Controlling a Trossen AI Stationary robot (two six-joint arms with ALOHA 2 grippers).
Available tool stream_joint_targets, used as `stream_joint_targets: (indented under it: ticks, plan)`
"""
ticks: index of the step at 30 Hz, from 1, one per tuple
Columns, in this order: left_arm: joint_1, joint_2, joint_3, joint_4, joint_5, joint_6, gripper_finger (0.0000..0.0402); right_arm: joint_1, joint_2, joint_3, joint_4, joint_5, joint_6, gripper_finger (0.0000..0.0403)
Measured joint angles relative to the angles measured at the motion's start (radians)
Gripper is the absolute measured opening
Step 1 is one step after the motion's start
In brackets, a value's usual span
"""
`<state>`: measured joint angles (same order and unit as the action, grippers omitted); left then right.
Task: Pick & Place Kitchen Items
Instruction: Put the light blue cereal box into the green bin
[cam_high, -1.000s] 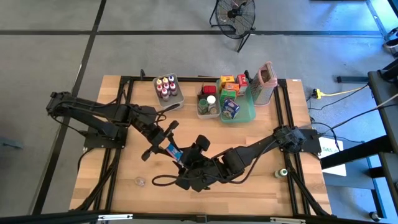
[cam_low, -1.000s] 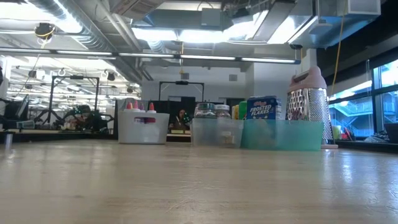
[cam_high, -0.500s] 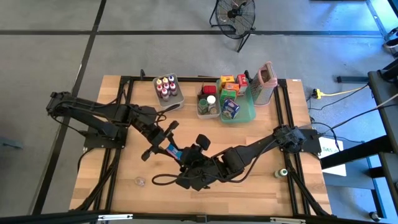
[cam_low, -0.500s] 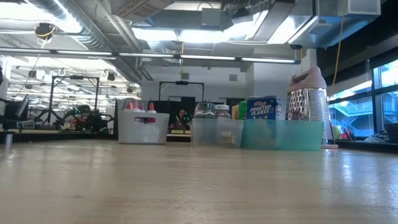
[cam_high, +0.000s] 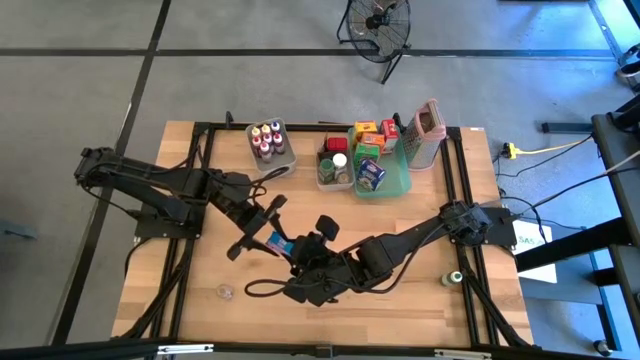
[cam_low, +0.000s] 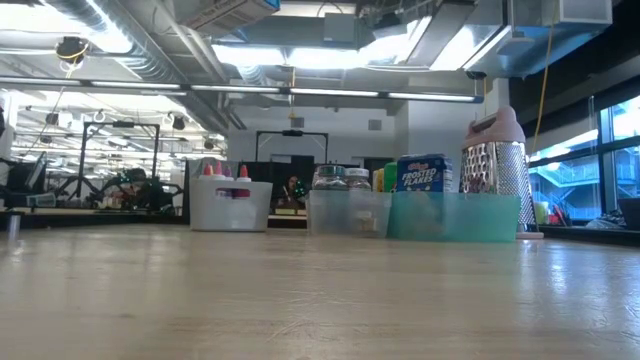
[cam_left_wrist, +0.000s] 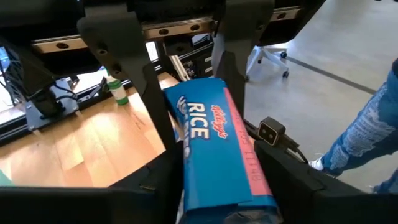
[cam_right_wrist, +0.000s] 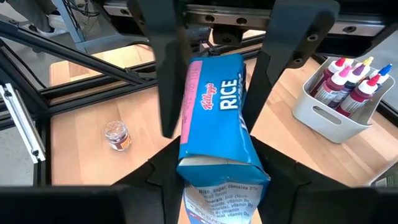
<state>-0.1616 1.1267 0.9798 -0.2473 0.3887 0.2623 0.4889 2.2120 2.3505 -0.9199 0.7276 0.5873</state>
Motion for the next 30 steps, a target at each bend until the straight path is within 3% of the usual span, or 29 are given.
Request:
stream_joint_targets:
  ticks: [9, 22, 30]
  plan:
    - [0.0, 0.0, 0.0, -0.003, -0.013, 0.039, 0.025, 0.019, -0.003, 0.0, -0.041, 0.01, 0.06, 0.0153]
    - [0.034, -0.037, 0.005, -0.047, -0.103, 0.108, 0.0263, 0.101, -0.019, 0.0, -0.208, 0.014, 0.283, 0.0153]
    - [0.103, -0.109, 0.003, -0.118, -0.095, 0.099, 0.0263, 0.157, -0.082, 0.0, -0.57, 0.025, 0.606, 0.0153]
